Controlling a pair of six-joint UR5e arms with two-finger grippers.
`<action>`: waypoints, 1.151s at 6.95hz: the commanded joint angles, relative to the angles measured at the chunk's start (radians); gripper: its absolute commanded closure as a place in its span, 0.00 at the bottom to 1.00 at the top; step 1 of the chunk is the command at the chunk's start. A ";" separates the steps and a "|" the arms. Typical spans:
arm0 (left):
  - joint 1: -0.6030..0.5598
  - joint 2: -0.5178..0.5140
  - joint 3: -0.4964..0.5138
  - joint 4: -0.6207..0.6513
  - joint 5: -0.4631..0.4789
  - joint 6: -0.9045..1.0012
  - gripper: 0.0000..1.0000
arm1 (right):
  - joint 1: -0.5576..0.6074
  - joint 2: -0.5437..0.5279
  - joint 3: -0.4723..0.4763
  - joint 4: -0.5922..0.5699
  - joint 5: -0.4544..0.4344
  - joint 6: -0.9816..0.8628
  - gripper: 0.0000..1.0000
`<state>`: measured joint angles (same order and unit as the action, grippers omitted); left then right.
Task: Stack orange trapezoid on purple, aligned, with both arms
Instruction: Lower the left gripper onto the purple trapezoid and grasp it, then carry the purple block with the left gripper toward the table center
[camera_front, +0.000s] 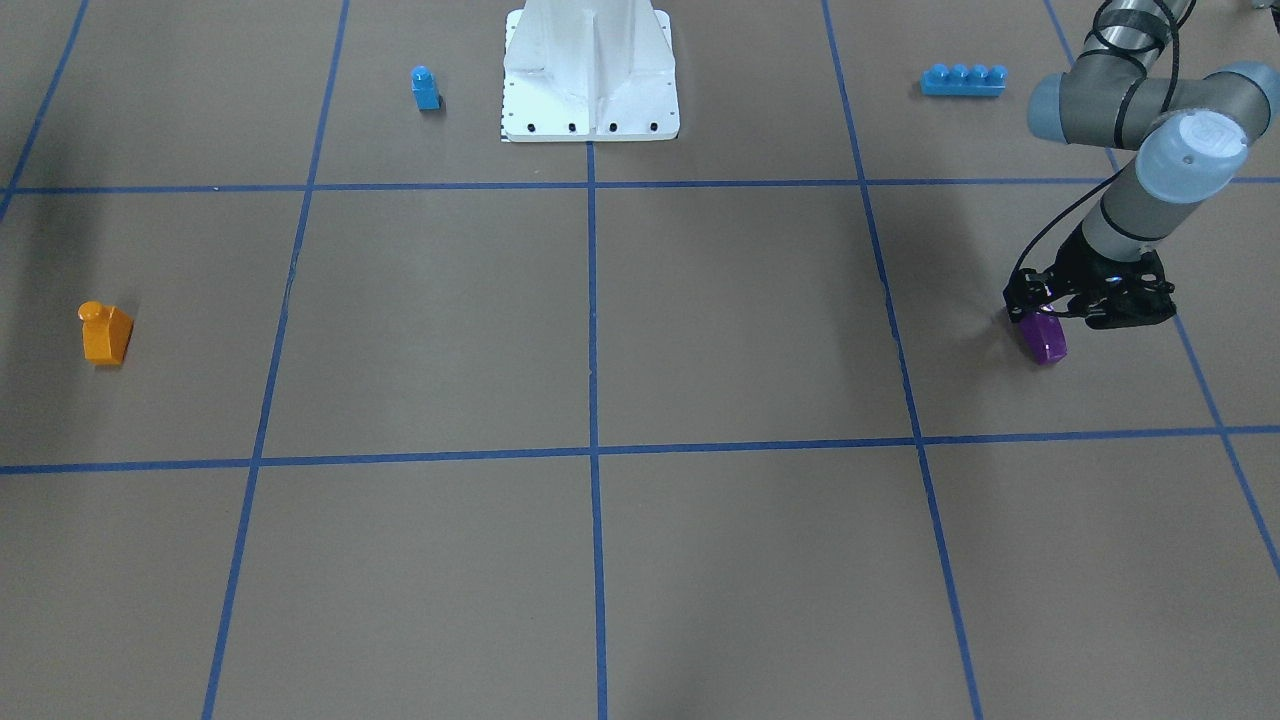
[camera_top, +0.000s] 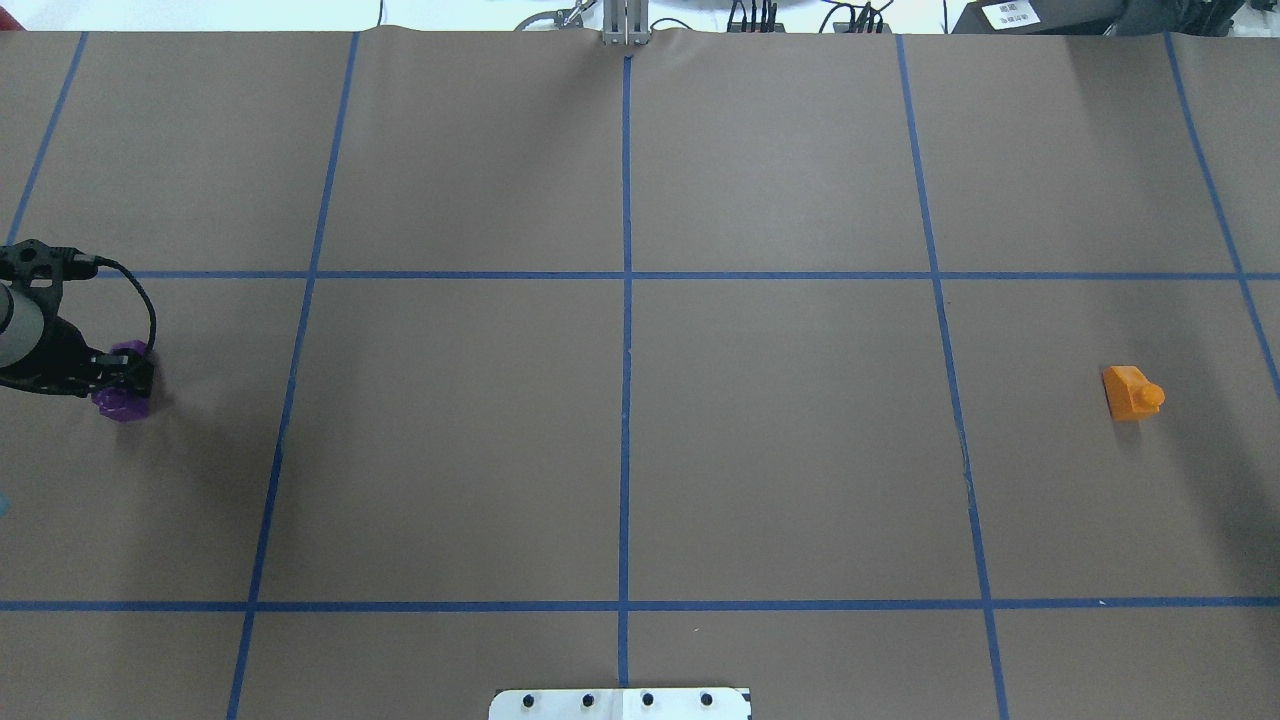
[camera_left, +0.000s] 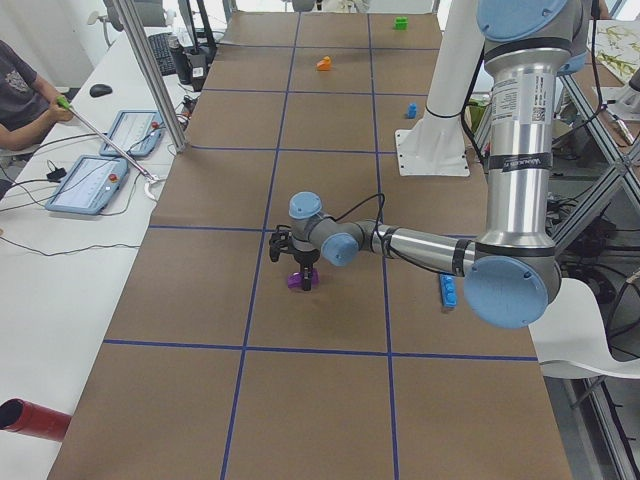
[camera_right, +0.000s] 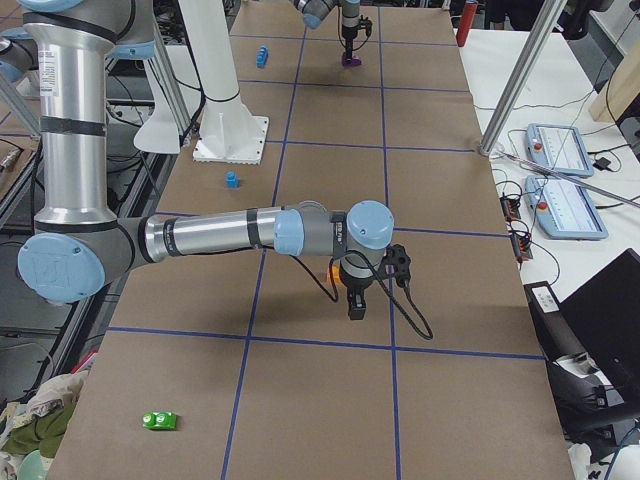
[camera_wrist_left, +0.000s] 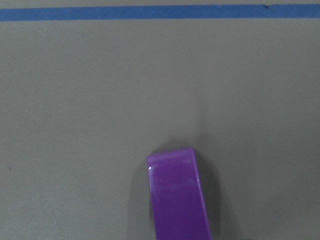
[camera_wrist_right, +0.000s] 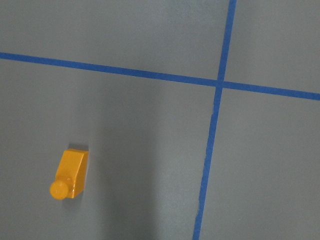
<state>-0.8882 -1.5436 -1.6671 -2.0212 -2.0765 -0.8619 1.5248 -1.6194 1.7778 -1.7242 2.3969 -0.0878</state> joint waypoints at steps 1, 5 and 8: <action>0.000 -0.013 -0.009 0.005 -0.008 0.000 1.00 | 0.000 0.000 -0.003 0.000 0.002 -0.001 0.00; 0.002 -0.109 -0.179 0.016 -0.002 0.125 1.00 | 0.000 0.000 -0.034 0.000 0.033 0.031 0.00; 0.213 -0.414 -0.191 0.158 0.062 0.225 1.00 | -0.050 0.003 -0.050 0.003 0.030 0.081 0.00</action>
<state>-0.7623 -1.8162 -1.8564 -1.9646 -2.0566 -0.6943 1.4966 -1.6191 1.7354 -1.7228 2.4284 -0.0450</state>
